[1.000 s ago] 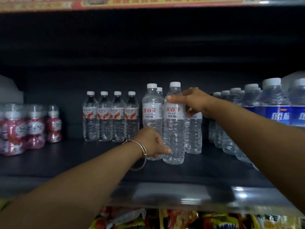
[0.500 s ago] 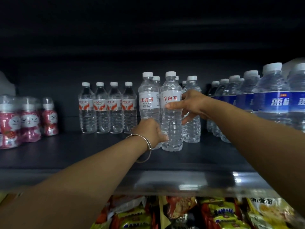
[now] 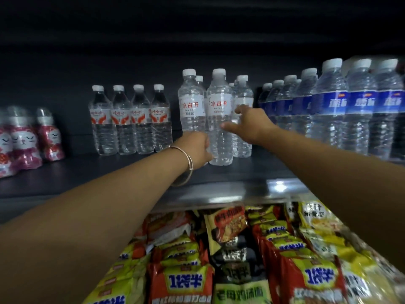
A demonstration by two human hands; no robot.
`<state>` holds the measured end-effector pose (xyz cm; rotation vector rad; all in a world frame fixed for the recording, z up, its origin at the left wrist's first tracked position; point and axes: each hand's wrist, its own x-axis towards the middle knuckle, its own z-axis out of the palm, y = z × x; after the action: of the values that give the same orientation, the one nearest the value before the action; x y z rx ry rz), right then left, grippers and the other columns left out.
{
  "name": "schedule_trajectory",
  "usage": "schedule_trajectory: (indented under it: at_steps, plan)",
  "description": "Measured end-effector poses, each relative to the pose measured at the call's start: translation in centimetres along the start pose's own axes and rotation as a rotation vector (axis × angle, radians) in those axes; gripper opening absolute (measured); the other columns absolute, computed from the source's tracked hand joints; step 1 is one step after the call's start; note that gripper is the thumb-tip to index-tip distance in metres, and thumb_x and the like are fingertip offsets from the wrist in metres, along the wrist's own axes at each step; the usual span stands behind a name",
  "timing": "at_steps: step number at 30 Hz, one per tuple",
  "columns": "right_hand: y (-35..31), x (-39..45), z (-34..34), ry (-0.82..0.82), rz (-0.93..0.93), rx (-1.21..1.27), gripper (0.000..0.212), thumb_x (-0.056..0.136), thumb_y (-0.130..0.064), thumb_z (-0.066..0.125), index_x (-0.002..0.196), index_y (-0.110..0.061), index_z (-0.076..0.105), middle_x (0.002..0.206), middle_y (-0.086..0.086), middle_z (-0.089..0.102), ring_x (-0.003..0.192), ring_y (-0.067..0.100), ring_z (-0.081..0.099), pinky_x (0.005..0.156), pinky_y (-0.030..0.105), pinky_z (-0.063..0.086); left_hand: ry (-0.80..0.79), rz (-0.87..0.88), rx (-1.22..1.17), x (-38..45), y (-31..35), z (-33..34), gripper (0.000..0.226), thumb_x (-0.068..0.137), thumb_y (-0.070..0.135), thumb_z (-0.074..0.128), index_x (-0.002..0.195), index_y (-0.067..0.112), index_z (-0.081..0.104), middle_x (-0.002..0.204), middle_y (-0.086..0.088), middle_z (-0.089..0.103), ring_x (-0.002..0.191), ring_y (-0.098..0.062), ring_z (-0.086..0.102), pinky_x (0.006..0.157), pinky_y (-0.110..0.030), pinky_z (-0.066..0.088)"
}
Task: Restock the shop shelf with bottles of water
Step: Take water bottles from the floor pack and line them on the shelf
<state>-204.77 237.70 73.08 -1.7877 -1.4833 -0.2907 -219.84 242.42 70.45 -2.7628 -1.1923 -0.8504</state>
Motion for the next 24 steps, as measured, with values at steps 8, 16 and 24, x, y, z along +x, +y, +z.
schedule_trajectory:
  at_steps: [8,16,24]
  plan:
    - [2.6,-9.8,-1.6,0.123,-0.354,-0.583,0.061,0.088,-0.036,0.056,0.143,-0.016,0.036,0.152,0.005,0.031,0.136,0.026,0.029,0.103,0.041,0.023,0.285,0.270,0.158,-6.3,3.7,2.8,0.054,0.089,0.045,0.051,0.133,0.016,0.039,0.137,-0.003,0.038,0.130,-0.023,0.031,0.111,-0.040,0.017]
    - [8.7,-21.2,0.4,0.169,-0.422,-0.548,0.064,0.071,-0.039,0.042,0.124,-0.005,0.055,0.135,0.013,0.053,0.113,0.031,0.052,0.085,0.038,0.029,0.392,0.476,0.159,-14.2,7.1,11.3,0.057,0.071,0.031,0.068,0.121,0.009,0.053,0.131,-0.010,0.050,0.123,-0.030,0.045,0.106,-0.043,0.019]
    - [20.9,-36.8,9.9,-0.090,-0.351,-0.453,0.045,0.077,-0.030,0.052,0.113,-0.005,0.064,0.123,0.017,0.061,0.096,0.038,0.061,0.077,0.039,0.042,0.135,0.431,-0.028,-25.5,8.4,28.7,0.054,0.069,0.022,0.066,0.121,0.010,0.053,0.129,-0.011,0.052,0.115,-0.026,0.041,0.097,-0.037,0.021]
